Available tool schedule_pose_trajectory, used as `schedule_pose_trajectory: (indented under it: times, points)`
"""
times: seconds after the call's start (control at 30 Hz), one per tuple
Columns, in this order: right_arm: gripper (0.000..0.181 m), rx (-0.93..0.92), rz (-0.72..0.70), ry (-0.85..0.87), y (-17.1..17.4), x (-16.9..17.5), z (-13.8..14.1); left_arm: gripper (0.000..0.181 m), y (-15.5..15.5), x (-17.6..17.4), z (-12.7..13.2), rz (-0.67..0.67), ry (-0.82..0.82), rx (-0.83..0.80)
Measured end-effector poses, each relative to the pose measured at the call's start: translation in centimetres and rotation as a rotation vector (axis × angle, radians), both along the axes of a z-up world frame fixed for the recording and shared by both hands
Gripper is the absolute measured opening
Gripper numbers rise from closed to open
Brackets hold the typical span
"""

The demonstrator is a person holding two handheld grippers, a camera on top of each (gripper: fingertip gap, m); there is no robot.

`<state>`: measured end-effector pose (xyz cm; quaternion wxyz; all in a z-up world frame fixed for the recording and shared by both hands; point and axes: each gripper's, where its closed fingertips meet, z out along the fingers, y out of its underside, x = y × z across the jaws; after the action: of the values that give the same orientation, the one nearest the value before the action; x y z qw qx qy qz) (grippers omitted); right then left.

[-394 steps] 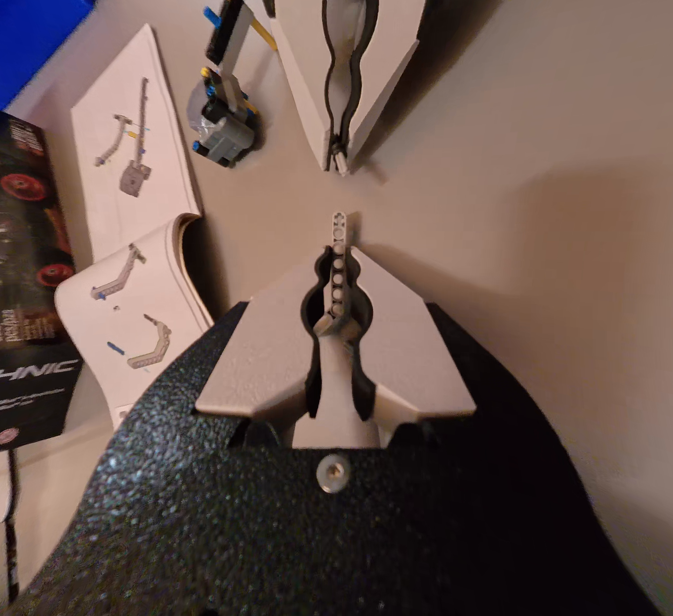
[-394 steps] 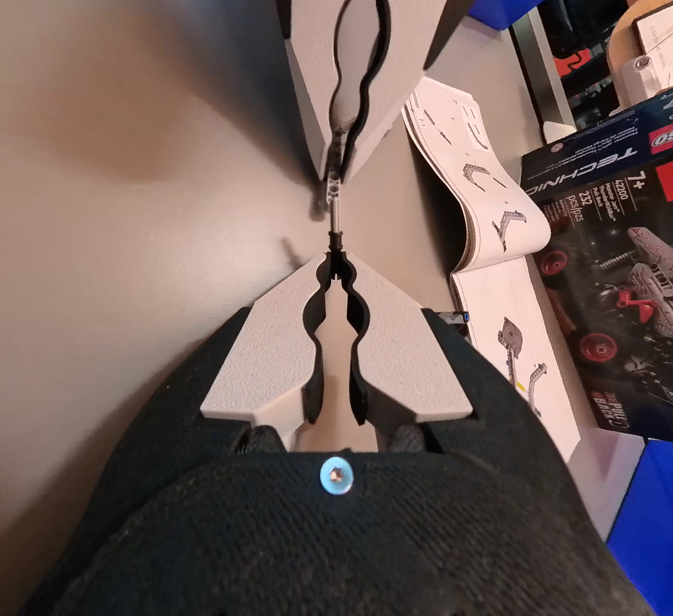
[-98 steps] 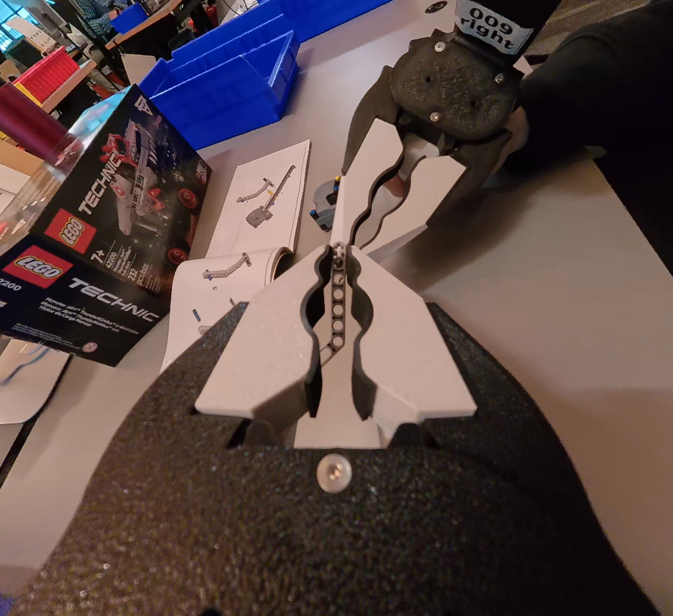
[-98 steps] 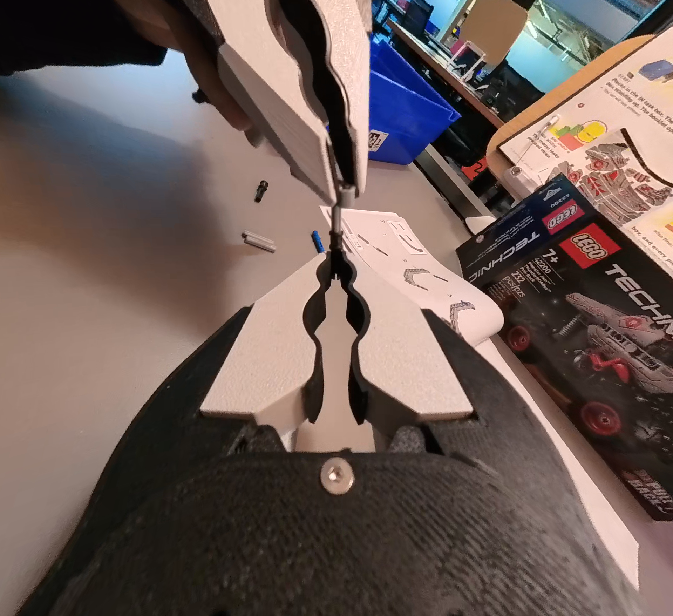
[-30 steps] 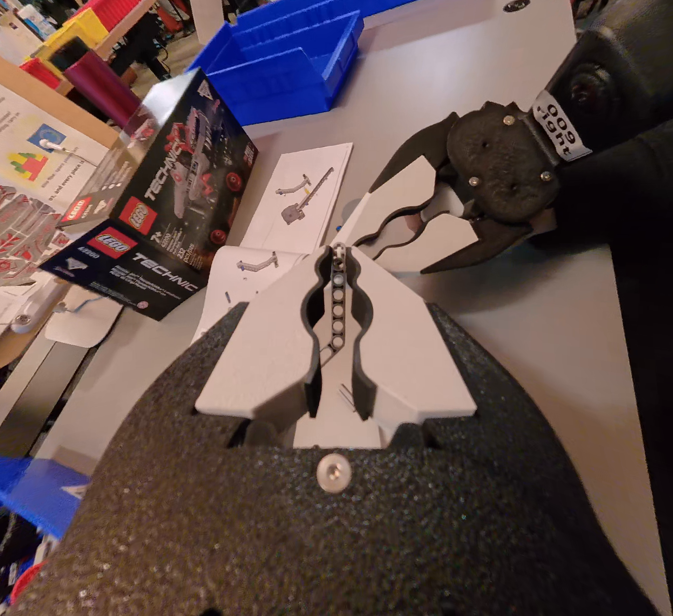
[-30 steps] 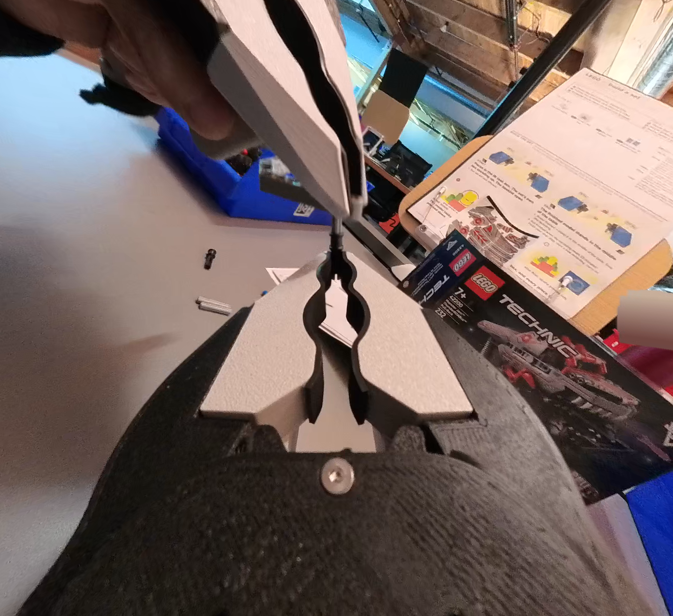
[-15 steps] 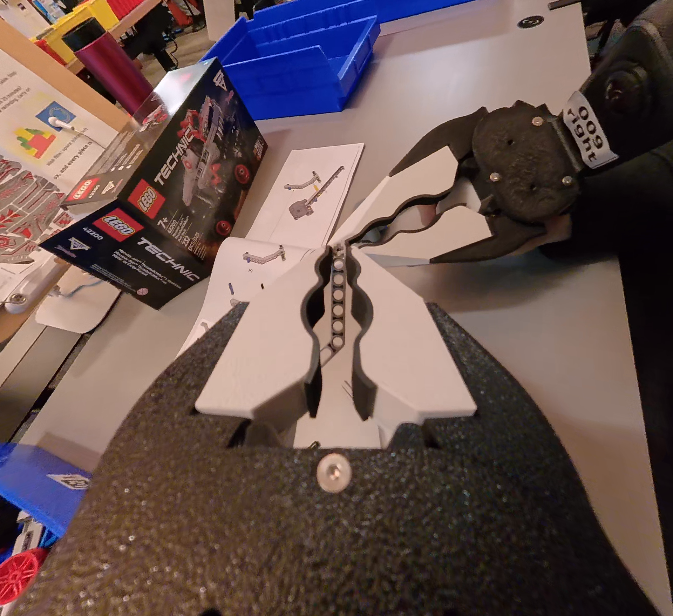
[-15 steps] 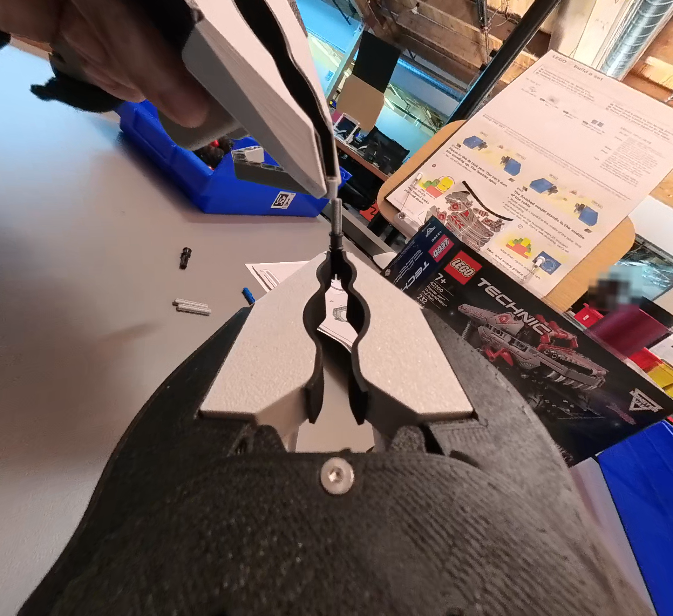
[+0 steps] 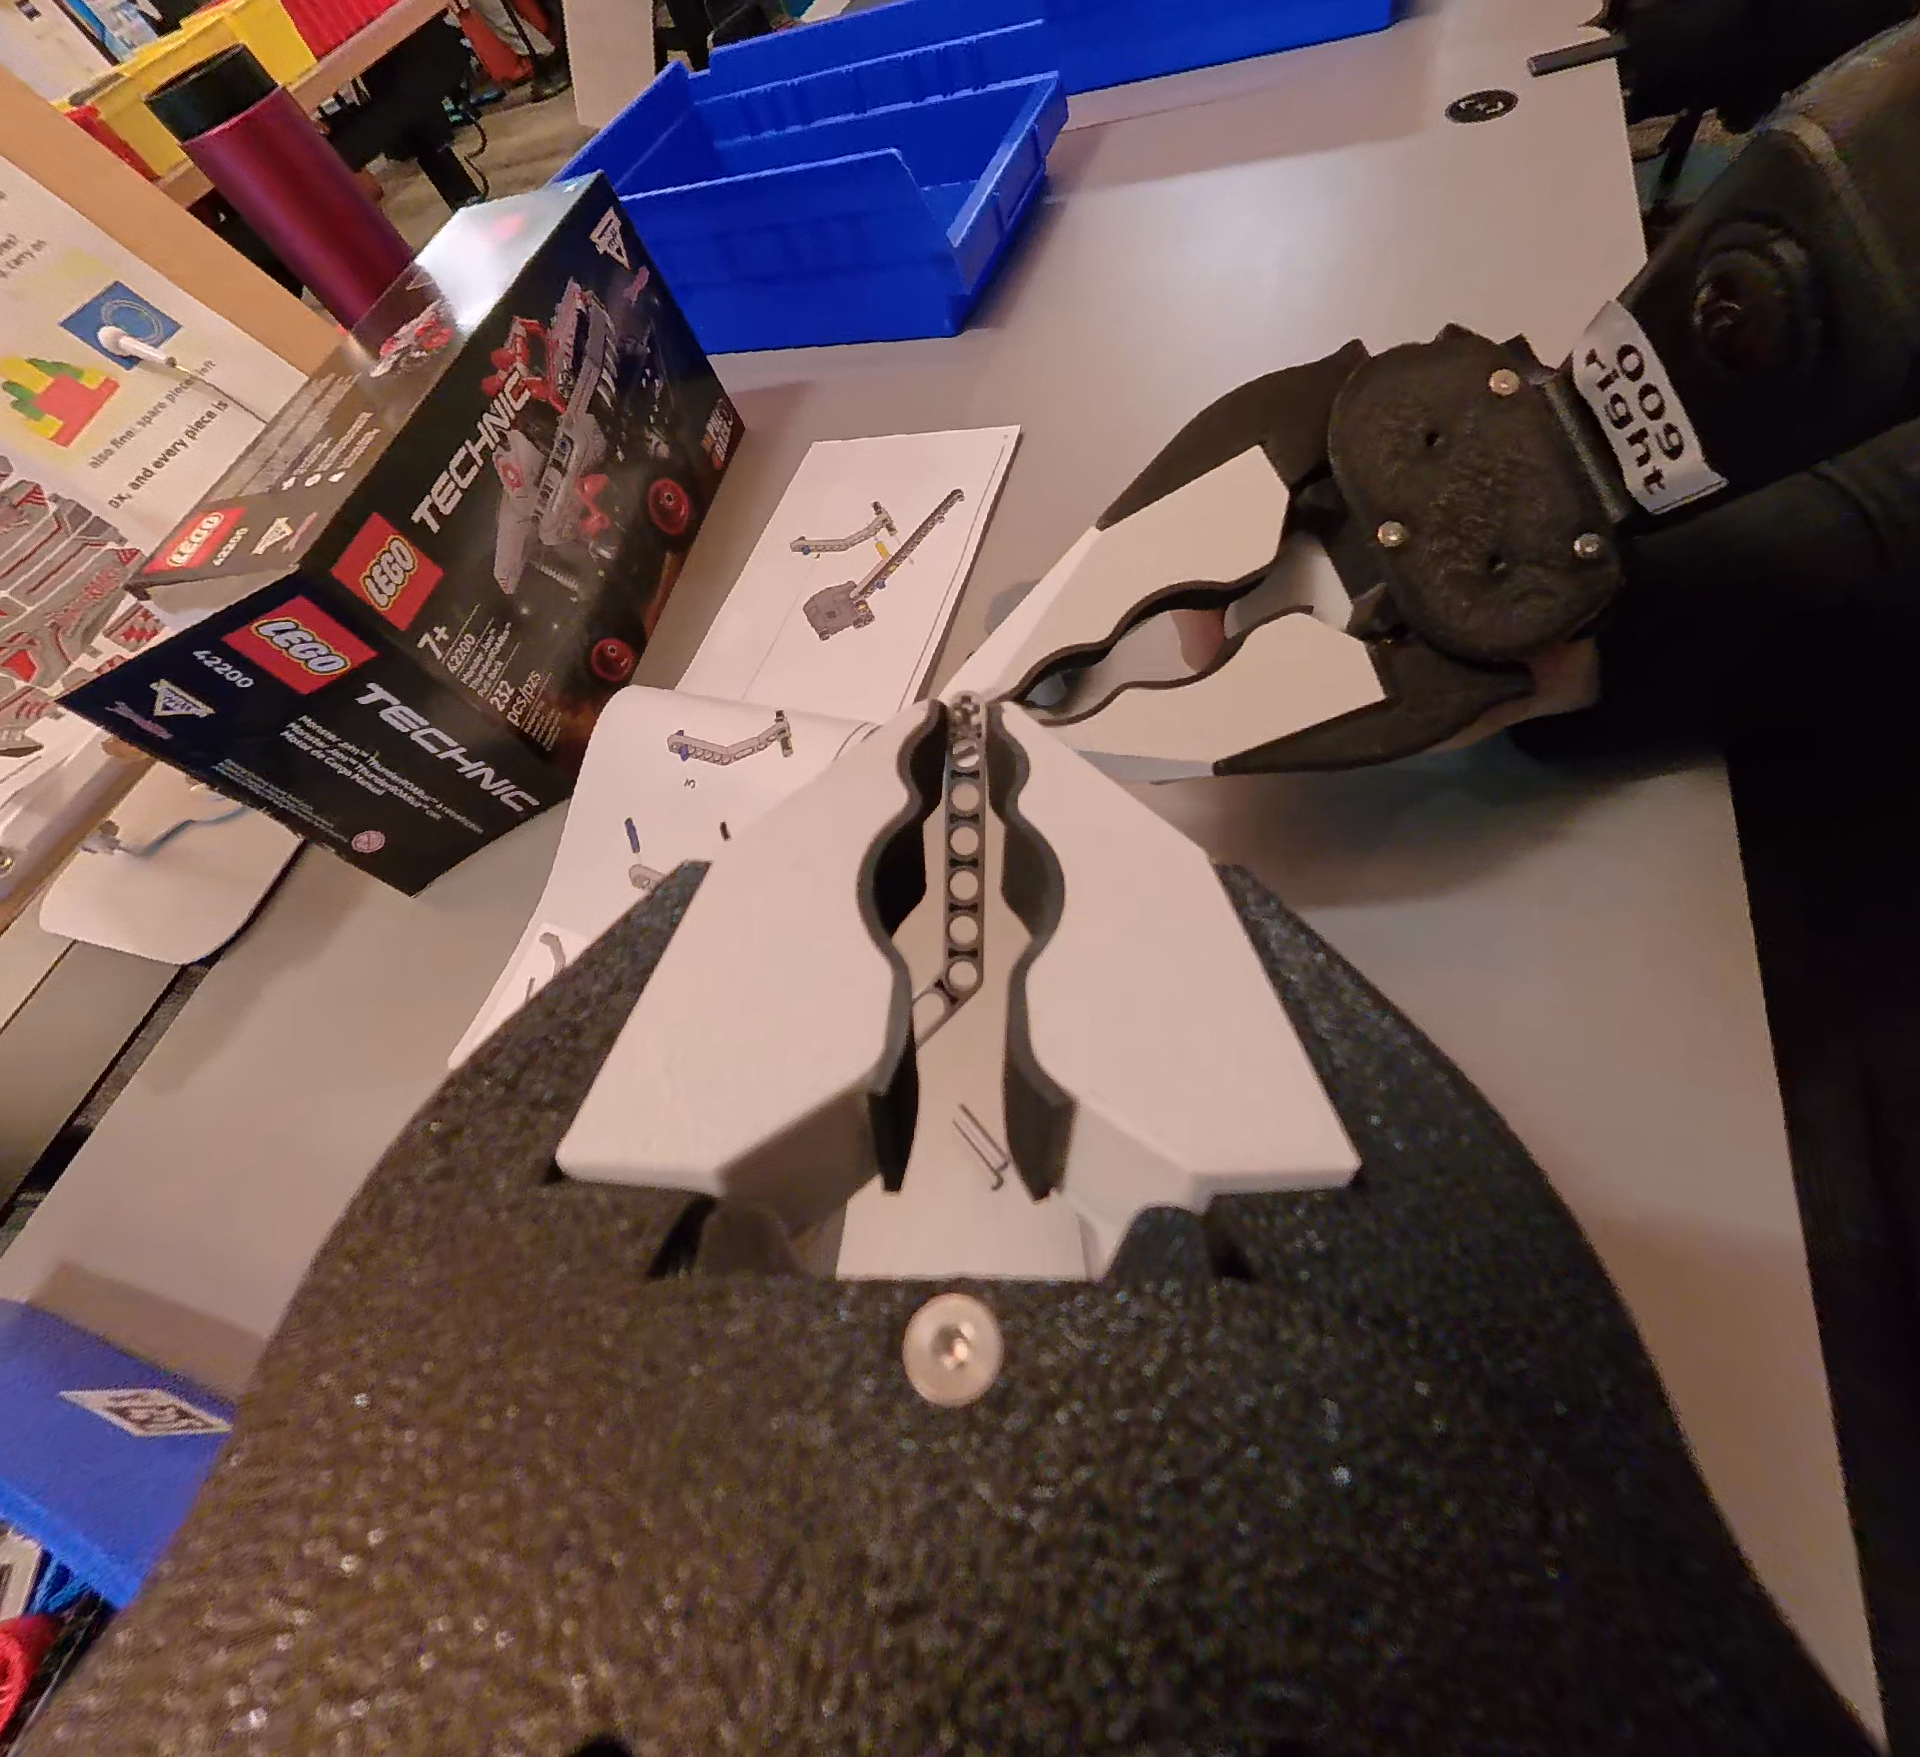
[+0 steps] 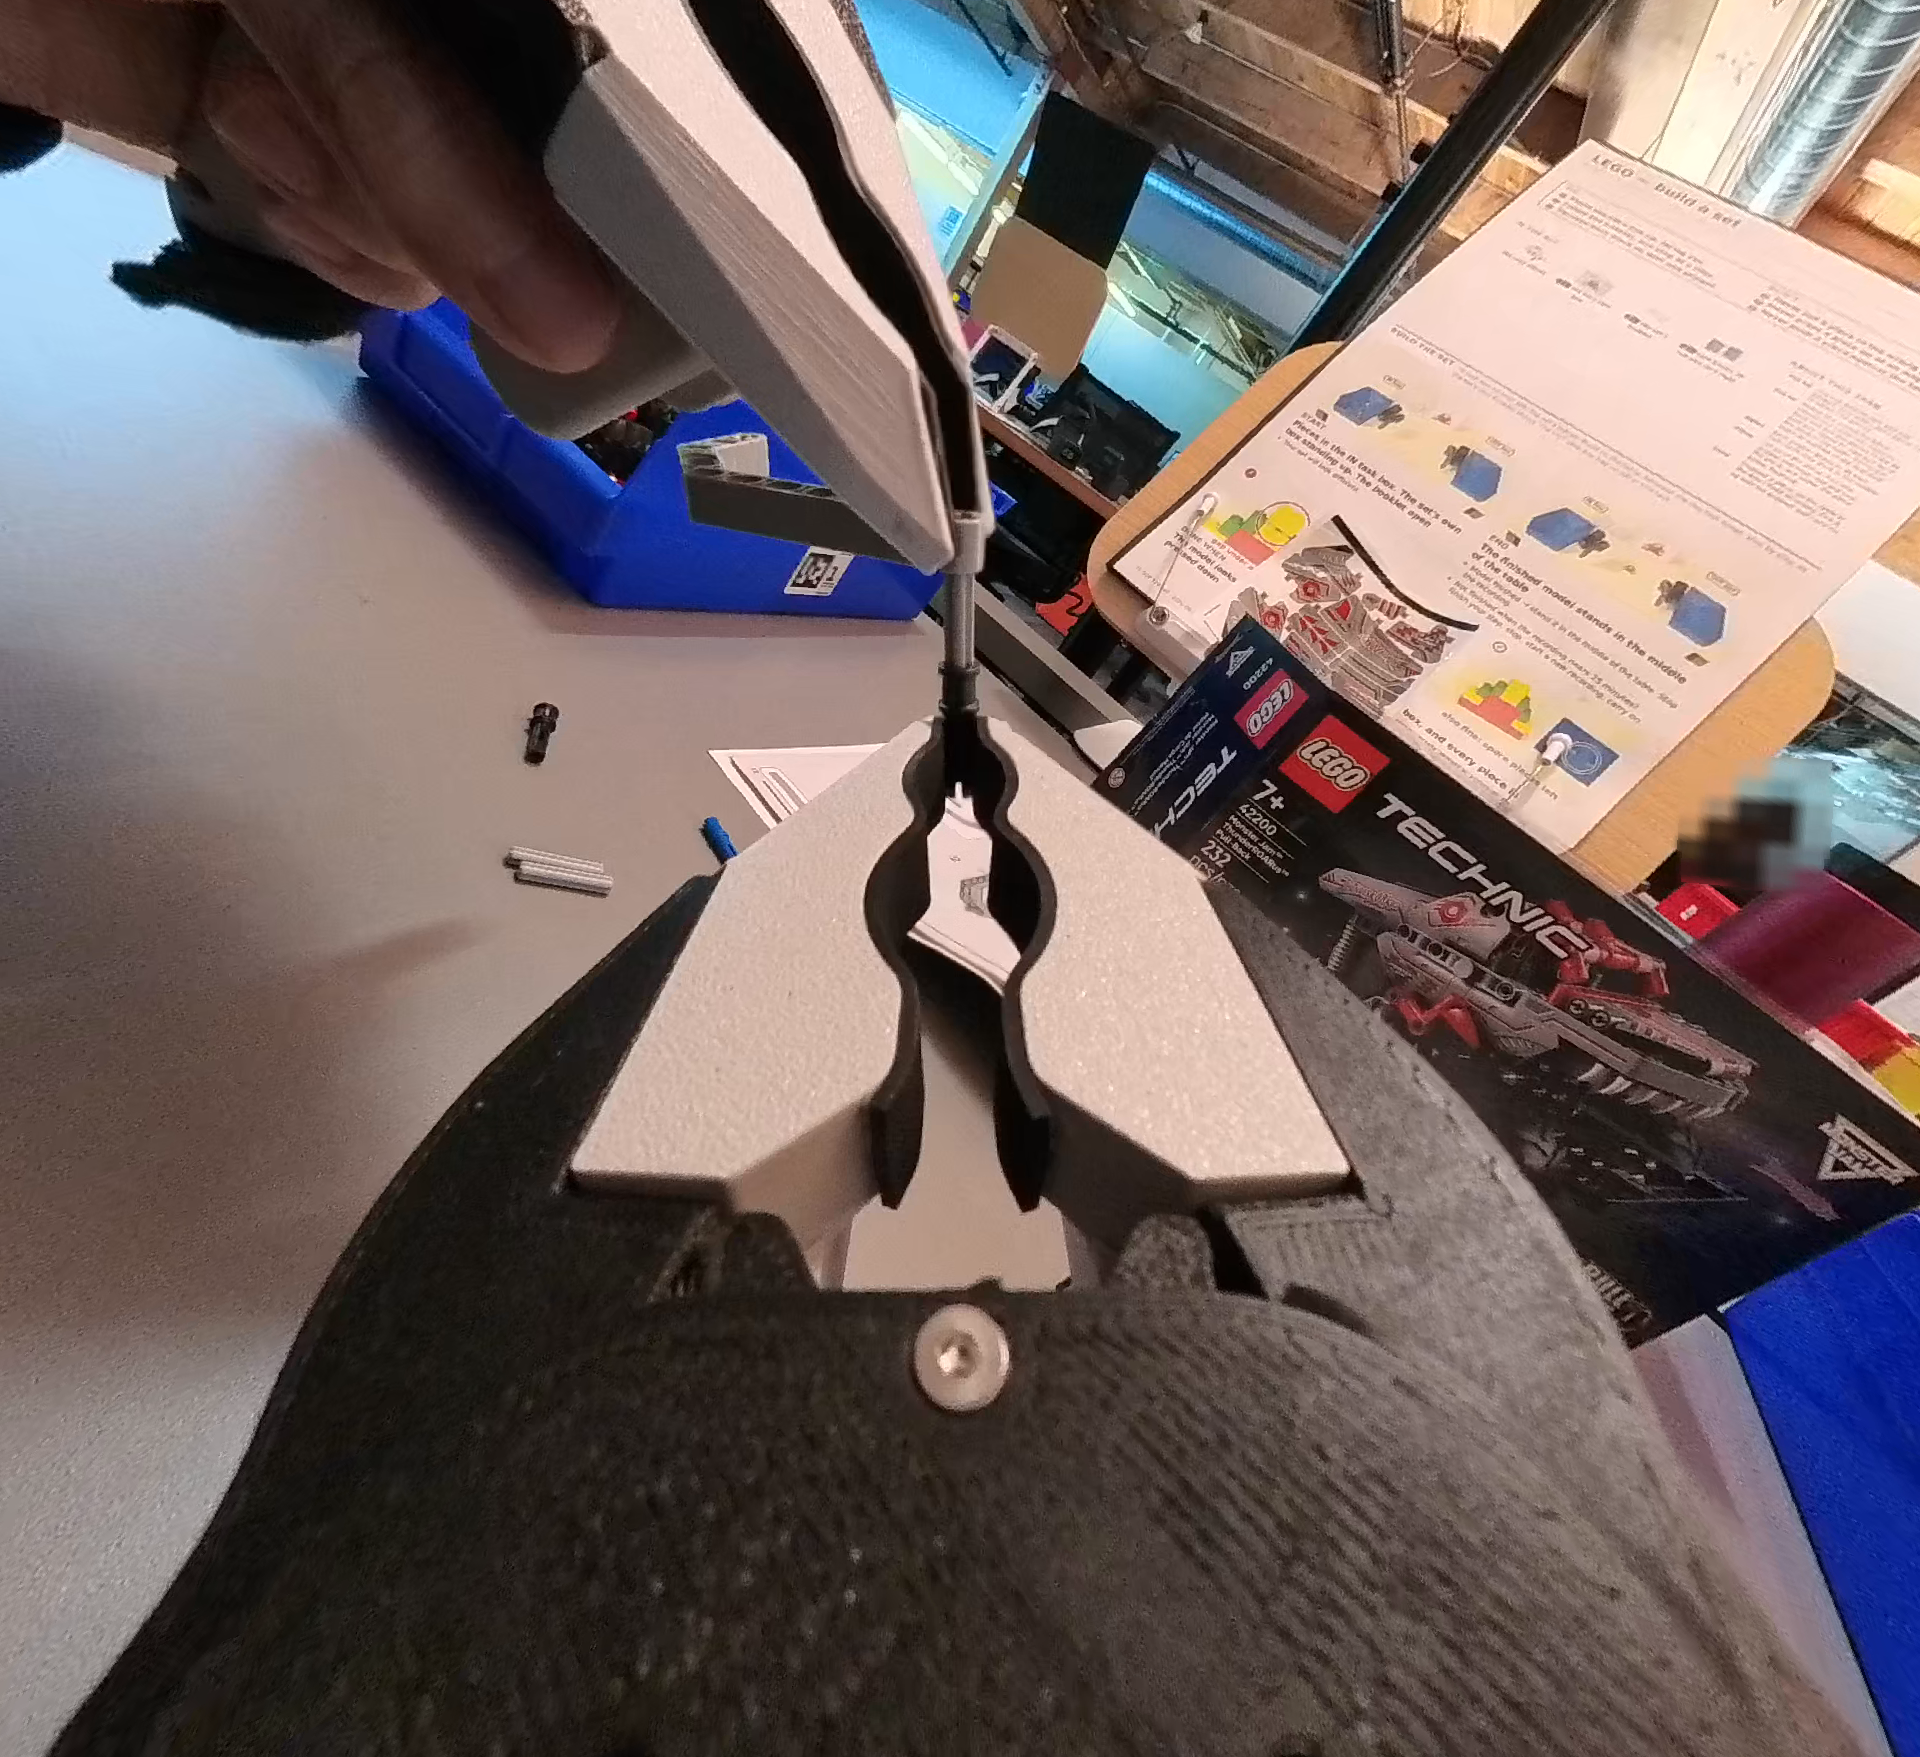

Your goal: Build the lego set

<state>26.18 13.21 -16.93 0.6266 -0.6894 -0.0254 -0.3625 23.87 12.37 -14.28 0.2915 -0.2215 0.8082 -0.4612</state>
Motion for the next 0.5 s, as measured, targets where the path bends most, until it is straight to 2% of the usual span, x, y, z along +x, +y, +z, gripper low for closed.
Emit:
schedule_pose_trajectory:
  times: [0.5]
  points:
    - [0.000,0.059,-0.013,-0.014,-0.71,0.37,0.84,0.005,-0.72,0.17,0.73,0.082,0.021,-0.067]
